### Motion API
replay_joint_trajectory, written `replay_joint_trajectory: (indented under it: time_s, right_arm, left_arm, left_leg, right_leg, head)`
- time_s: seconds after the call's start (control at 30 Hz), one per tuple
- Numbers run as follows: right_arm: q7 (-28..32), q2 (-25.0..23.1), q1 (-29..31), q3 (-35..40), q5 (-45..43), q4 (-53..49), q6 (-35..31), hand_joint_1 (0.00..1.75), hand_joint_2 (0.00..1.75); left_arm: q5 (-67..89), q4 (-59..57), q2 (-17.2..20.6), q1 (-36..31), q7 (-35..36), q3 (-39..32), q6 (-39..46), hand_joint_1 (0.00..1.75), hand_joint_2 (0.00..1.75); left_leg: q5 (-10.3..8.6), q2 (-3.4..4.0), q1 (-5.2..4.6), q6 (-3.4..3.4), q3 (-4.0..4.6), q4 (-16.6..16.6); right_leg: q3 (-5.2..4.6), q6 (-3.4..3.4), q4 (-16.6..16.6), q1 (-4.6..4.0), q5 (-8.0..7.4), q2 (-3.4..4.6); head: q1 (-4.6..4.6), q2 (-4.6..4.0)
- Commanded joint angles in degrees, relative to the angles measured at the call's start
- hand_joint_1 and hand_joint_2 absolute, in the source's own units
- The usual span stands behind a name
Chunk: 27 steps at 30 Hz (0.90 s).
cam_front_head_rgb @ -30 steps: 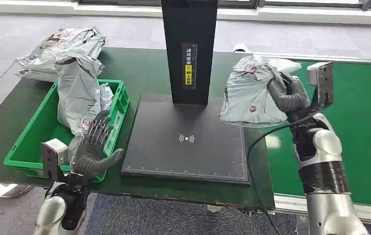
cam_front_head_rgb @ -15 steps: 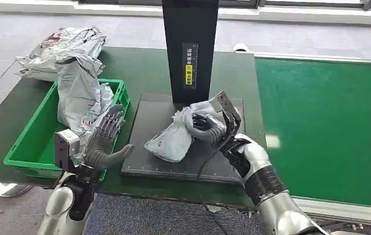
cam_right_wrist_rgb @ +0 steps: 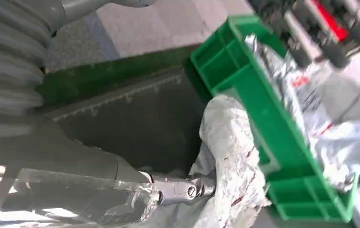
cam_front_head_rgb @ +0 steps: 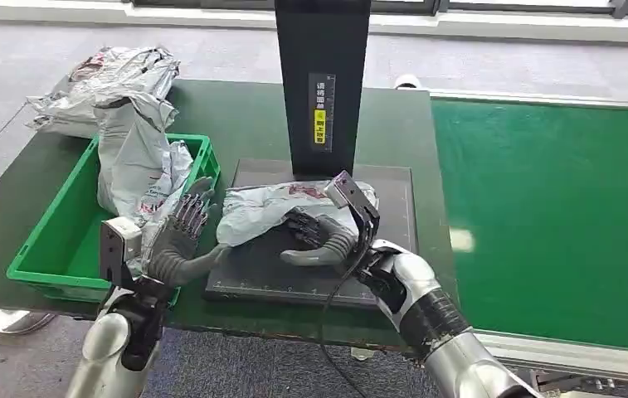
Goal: Moved the parcel from conveyor to table for the left to box.
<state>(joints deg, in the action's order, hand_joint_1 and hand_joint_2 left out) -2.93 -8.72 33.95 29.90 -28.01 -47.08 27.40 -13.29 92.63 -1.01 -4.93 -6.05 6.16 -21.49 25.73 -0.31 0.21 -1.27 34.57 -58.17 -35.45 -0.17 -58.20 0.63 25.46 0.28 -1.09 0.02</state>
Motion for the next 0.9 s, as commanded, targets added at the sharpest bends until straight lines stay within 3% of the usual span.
replay_joint_trajectory:
  time_s: [0.03,0.17,0.3,0.37,0.5,0.53,0.8,0.9]
  right_arm:
    - [0.8,6.5,2.4,4.6,-3.8,-10.7,1.7,0.0,1.75]
    - [3.5,7.3,1.9,4.3,-1.5,-13.9,0.2,0.0,1.75]
    - [6.5,12.6,-2.5,0.3,9.3,-34.0,-3.5,0.0,1.75]
    - [6.3,14.0,-5.5,-2.8,11.6,-40.3,-3.6,0.0,1.75]
    - [7.2,15.2,-13.7,-10.5,27.3,-51.4,-6.9,0.0,1.75]
    - [6.6,15.3,-15.9,-12.5,30.8,-53.0,-6.5,0.0,1.75]
    - [6.3,13.8,-18.3,-15.8,33.0,-52.0,-7.8,0.0,1.75]
    - [10.9,12.4,-22.5,-19.9,31.4,-53.7,-10.9,0.0,1.75]
  left_arm:
    - [0.5,-2.6,1.5,-0.7,-0.7,1.1,1.0,0.0,1.75]
    - [0.7,-2.2,1.4,-0.3,-1.0,0.6,1.4,0.0,1.75]
    - [1.2,1.5,1.1,4.2,-1.5,-2.0,2.8,0.0,1.75]
    - [1.3,2.6,0.8,5.6,-1.8,-2.8,2.7,0.0,1.75]
    - [2.5,6.5,-0.1,9.9,-2.5,-5.3,3.1,0.0,1.75]
    - [2.8,7.2,-0.5,10.6,-2.5,-5.8,3.0,0.0,1.75]
    - [3.3,7.3,-1.4,10.5,-2.0,-6.0,3.3,0.0,1.75]
    - [7.5,7.9,-1.7,10.7,-1.5,-5.3,4.6,0.0,1.75]
  left_leg:
    - [0.03,-0.1,0.02,0.05,-0.13,0.0]
    - [0.01,-0.03,0.01,0.03,-0.11,0.0]
    - [0.01,-0.05,-0.03,0.03,-0.01,0.0]
    - [0.07,-0.13,0.04,0.06,-0.16,0.1]
    - [0.07,-0.17,0.01,0.04,-0.07,0.0]
    - [0.14,-0.26,0.03,0.07,-0.25,0.1]
    - [0.27,-0.01,0.01,0.09,-0.26,0.1]
    - [0.23,-0.22,0.04,0.09,-0.24,0.1]
  right_leg:
    - [0.2,0.03,0.1,-0.03,0.05,-0.15]
    - [0.16,0.02,0.1,-0.02,0.01,-0.07]
    - [0.05,0.02,0.0,0.02,0.03,-0.08]
    - [0.27,0.03,0.1,-0.05,0.09,-0.19]
    - [0.16,0.03,0.1,-0.02,0.09,-0.21]
    - [0.39,0.04,0.2,-0.05,0.18,-0.31]
    - [0.32,0.03,0.2,-0.03,0.16,-0.08]
    - [0.36,0.03,0.2,-0.06,0.18,-0.29]
  head:
    - [0.0,-0.02]
    - [0.0,-0.02]
    - [0.0,-0.02]
    - [0.0,0.0]
    - [0.0,-0.02]
    - [0.0,-0.02]
    - [0.0,0.0]
    - [0.0,0.0]
